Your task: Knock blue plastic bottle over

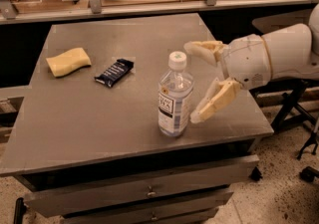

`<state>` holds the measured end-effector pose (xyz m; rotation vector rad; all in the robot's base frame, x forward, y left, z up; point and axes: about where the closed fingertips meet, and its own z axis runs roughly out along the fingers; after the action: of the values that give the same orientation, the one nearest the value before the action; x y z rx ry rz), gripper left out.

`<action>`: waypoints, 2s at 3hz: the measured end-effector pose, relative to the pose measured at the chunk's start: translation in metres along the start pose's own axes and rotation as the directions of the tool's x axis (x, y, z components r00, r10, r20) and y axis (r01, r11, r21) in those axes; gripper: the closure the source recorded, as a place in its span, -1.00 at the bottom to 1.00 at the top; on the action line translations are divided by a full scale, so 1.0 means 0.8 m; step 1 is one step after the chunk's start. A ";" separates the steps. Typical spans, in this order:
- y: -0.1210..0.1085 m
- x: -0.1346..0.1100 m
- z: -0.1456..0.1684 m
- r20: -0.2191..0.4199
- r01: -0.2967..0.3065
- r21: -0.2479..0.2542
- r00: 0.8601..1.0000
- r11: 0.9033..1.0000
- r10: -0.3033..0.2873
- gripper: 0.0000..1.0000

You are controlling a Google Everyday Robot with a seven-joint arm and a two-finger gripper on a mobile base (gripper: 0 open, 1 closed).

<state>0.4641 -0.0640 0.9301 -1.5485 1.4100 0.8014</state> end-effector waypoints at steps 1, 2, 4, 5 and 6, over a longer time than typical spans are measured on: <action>-0.004 0.006 -0.003 0.152 -0.009 0.015 0.988 1.000 0.007 -1.00; 0.002 0.008 -0.001 0.247 -0.023 -0.001 0.969 1.000 0.023 -1.00; 0.028 0.006 0.021 0.297 -0.030 -0.089 0.953 0.996 0.056 -1.00; 0.048 0.002 0.036 0.302 -0.028 -0.126 0.951 0.992 0.065 -1.00; 0.055 -0.001 0.051 0.294 -0.024 -0.154 0.953 0.988 0.069 -1.00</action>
Offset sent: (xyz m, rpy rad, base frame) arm -0.0064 -0.0088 -0.0112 0.3629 0.0431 0.0531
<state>0.4243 -0.0255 0.9062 -1.4359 1.1888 1.1408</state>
